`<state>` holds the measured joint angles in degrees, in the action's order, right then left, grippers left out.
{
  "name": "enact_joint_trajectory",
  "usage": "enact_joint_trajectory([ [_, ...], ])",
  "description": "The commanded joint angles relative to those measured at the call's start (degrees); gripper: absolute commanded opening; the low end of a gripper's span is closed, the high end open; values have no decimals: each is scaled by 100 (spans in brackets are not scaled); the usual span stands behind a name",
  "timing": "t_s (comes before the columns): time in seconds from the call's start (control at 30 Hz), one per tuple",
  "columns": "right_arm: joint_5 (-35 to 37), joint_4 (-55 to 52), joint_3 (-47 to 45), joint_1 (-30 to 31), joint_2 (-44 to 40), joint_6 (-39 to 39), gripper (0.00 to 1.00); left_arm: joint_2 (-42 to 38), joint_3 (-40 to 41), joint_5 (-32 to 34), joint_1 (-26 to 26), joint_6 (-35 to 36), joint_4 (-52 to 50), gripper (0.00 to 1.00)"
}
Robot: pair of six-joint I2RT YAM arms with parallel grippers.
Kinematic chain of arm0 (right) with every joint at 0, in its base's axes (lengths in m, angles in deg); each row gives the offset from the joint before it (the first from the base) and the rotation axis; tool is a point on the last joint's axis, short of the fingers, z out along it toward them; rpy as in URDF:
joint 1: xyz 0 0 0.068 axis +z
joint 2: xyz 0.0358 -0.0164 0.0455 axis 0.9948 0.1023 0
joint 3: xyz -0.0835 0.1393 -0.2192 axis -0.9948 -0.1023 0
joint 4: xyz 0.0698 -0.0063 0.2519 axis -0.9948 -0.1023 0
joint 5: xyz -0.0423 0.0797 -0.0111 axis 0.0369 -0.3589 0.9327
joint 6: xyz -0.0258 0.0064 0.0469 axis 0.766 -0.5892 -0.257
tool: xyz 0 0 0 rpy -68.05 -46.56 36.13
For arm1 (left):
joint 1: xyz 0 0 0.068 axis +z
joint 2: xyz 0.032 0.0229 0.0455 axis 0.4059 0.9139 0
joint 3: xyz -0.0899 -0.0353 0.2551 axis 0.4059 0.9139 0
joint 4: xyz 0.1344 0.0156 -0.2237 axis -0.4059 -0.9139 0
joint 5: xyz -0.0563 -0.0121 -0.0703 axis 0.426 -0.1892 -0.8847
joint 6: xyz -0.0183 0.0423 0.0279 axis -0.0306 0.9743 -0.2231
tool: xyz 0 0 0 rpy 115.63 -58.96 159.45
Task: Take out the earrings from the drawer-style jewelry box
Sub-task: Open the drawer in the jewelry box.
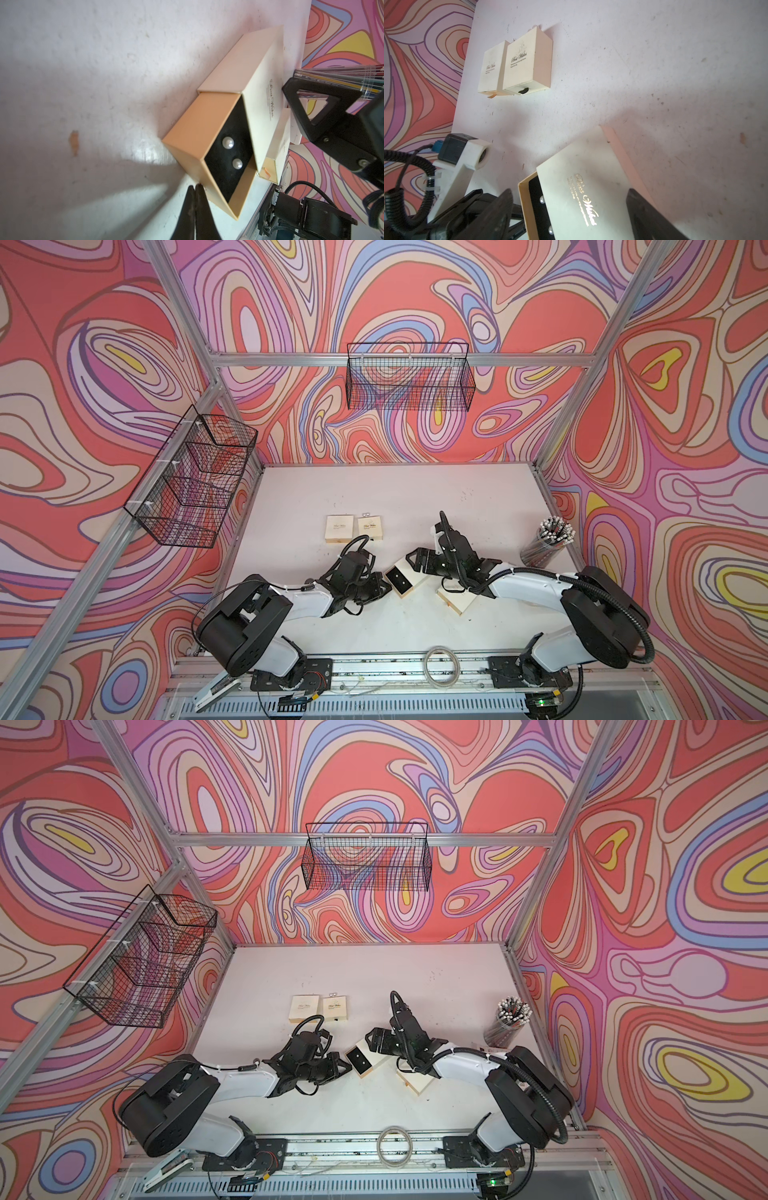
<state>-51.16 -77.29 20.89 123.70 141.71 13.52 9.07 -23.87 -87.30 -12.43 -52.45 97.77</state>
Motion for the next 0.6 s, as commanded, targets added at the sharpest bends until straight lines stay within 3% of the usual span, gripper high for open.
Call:
enact_joint_trajectory([
  [0.0,60,-238,157,25,-97,76,88,2,110,-125,-6,34,5,0],
  [0.47,425,-953,522,366,-511,410,80,-622,382,-61,-185,-56,-223,0],
  [0.57,537,-1118,638,538,-511,461,78,-768,408,28,-185,-66,-365,13],
])
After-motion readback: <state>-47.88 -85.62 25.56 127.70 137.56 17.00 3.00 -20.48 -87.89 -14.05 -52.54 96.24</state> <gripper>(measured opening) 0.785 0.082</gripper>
